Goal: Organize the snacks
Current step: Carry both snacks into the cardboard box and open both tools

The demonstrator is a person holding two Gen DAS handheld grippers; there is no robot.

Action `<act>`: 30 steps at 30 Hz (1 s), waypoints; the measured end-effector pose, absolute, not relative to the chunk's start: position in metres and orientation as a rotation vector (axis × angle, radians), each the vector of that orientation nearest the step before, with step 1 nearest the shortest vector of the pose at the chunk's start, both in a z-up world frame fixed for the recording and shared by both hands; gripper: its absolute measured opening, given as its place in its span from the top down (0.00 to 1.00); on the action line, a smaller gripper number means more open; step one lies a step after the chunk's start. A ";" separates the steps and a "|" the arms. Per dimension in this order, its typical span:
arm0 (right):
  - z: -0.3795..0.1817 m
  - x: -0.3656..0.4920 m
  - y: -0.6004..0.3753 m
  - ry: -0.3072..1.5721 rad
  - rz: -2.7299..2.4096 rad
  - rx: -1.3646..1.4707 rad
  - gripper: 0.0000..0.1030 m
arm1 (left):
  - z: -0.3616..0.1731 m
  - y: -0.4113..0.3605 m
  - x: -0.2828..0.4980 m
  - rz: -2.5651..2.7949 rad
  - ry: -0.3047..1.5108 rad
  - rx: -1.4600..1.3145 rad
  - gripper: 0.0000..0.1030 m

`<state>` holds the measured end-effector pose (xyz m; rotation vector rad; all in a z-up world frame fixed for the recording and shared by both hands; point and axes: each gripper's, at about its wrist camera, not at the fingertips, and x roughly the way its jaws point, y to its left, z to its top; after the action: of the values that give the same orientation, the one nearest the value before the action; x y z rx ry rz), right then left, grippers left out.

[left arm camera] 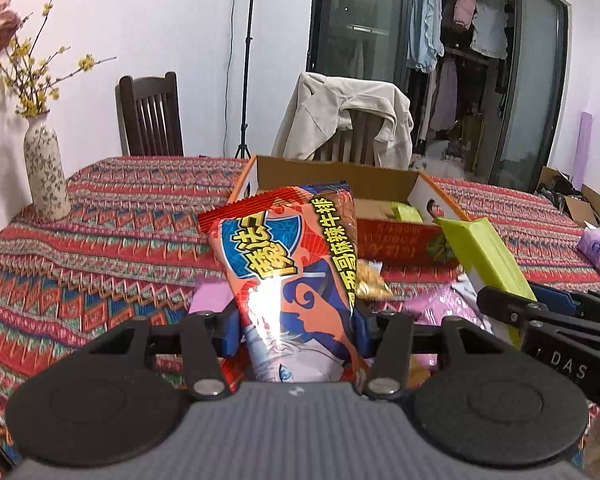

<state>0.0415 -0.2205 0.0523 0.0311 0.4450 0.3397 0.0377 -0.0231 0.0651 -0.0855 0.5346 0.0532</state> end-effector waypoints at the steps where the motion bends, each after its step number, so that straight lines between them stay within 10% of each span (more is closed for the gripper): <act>1: 0.055 0.045 -0.221 0.442 0.336 0.034 0.65 | 0.068 -0.023 0.041 0.051 0.530 -0.084 0.49; 30: 0.102 0.241 -0.214 0.462 0.242 0.060 0.65 | 0.110 -0.023 0.218 0.040 0.474 -0.066 0.49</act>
<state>0.2409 -0.2143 0.1016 0.0596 0.4616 0.2424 0.2183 -0.0231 0.1097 -0.0655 0.4740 0.0399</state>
